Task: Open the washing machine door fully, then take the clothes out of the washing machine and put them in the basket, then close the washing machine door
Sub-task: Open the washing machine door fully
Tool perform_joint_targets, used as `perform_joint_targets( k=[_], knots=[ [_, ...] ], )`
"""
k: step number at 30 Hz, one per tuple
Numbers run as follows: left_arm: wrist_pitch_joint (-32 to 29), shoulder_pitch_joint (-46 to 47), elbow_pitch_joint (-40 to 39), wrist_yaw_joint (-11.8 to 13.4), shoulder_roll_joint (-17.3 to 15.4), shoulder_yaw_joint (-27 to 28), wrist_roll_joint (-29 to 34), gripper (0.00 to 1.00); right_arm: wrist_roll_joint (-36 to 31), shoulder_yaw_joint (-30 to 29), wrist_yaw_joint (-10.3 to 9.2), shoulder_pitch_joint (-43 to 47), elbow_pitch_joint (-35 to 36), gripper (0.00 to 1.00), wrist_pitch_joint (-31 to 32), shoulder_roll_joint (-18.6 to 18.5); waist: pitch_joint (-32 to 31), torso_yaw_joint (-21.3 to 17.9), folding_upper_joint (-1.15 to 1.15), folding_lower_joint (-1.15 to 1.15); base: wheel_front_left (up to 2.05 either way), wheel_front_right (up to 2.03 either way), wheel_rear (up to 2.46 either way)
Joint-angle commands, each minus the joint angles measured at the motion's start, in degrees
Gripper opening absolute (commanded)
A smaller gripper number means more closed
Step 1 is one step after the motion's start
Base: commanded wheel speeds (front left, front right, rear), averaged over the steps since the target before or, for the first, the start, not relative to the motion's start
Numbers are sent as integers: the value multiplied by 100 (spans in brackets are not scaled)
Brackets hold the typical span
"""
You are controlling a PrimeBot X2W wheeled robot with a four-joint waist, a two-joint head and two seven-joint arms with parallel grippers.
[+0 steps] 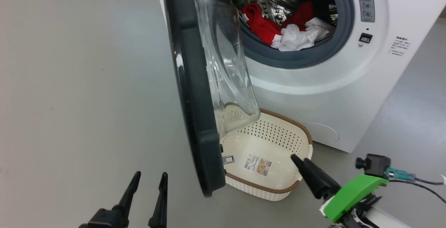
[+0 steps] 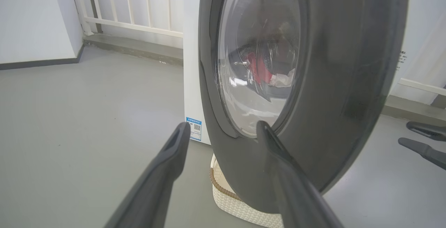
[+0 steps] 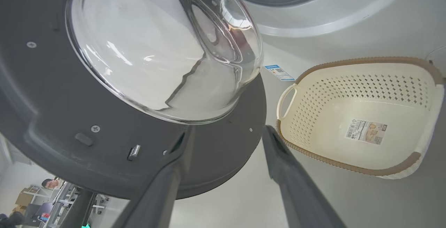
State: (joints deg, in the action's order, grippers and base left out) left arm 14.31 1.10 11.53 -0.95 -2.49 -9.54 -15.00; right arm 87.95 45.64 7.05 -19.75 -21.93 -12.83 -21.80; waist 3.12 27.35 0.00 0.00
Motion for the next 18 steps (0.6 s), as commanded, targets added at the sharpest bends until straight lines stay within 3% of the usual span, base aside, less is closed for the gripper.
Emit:
perform_joint_targets(
  k=[1,8,18],
  knots=[
    [69,99,-113,-24,-39,207,69,100,-166,-57,44,102,30,100,-118,-94,-12,-43,0,0,0,0,0],
    [69,80,-119,-38,-39,316,102,100,-1096,-854,44,448,-440,100,-214,-37,-4,-183,0,0,0,0,0],
    [69,75,-101,-58,-39,405,134,100,-3465,-2115,44,987,-311,100,-216,418,-1,-317,0,0,0,0,0]
  ],
)
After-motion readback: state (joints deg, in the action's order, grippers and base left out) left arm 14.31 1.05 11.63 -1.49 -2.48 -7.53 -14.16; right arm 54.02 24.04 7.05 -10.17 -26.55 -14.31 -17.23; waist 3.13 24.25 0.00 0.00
